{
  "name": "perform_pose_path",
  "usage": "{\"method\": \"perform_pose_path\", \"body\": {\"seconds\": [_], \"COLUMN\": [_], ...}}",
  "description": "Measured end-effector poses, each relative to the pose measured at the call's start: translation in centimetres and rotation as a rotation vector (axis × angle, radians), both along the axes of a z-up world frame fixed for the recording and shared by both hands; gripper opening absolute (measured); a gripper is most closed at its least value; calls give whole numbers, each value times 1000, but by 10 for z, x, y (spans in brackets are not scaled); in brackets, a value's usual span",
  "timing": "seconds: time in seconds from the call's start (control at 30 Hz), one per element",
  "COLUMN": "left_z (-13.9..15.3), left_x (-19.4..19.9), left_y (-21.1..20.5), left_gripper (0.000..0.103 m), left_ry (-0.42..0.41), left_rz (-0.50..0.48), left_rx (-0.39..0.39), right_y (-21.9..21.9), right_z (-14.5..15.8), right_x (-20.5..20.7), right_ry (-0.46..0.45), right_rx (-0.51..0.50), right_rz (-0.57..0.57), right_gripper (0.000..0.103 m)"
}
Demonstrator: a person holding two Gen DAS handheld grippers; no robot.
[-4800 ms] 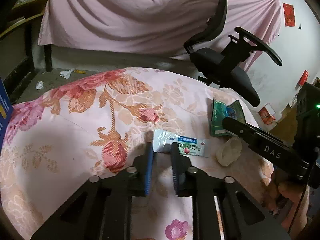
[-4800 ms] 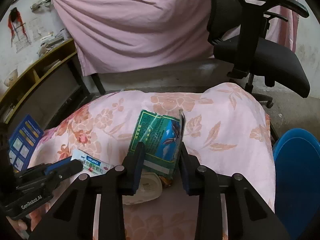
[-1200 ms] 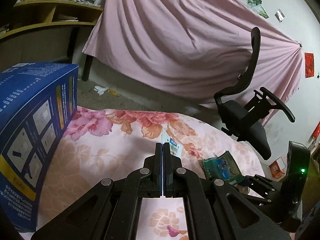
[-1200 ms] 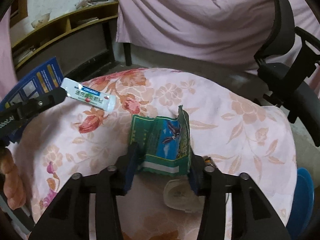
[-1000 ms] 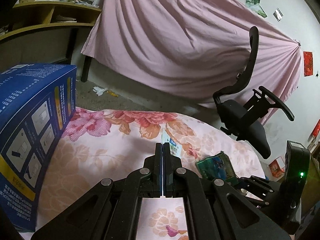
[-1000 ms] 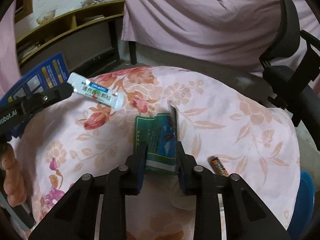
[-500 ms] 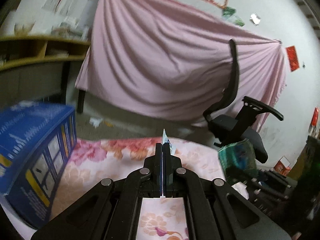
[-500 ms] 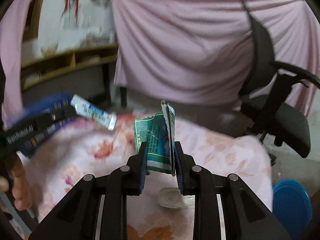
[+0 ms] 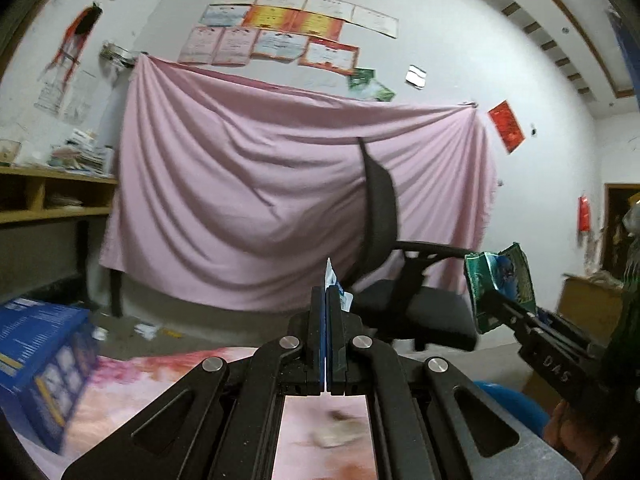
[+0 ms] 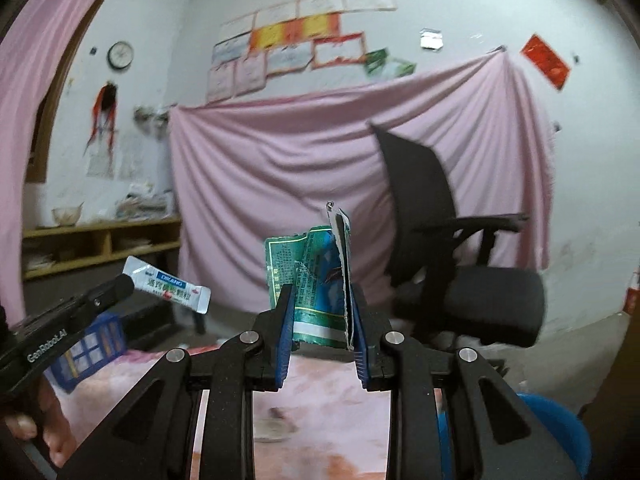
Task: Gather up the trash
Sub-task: 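Carry the green wrapper and sachet over the blue basin with both tools, then open both tools over the blue basin to drop wrapper and sachet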
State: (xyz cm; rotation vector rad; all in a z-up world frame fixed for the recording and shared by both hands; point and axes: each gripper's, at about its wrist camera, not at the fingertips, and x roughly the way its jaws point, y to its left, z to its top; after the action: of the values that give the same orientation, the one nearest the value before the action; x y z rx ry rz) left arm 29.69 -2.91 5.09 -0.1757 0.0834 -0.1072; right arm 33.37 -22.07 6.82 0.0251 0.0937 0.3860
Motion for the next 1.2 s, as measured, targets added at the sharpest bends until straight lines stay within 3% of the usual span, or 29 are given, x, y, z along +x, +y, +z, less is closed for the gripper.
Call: {"method": "perform_pose_path", "body": {"seconds": [0.33,0.6,0.83,0.93,1.07,1.13,1.2], "left_z": [16,-3,-30,-38,-43,-45,-44], "left_x": [36,81,110,115,121,118,115], "left_y": [-112,-179,-192,-188,-181,-178,-173], "left_gripper": [0,0,0,0,3,9,23], "left_ry": [58,276,498,553,615,623,617], "left_rz": [-187,-299,-349,-339,-334,-332,-330], "left_rx": [16,-31,-81,-107,-114,-117,-124], "right_y": [-91,-150,-172,-176,-180,-181,-181], "right_z": [-2,-30,-58,-66,-70,-71,-69], "right_x": [0,21,40,43,44,44,43], "right_ry": [46,236,425,460,479,478,467], "right_rx": [43,64,75,86,101,107,114], "right_rz": [-176,-262,-272,-270,-275,-277,-282], "right_gripper": [24,25,27,27,36,39,46]}}
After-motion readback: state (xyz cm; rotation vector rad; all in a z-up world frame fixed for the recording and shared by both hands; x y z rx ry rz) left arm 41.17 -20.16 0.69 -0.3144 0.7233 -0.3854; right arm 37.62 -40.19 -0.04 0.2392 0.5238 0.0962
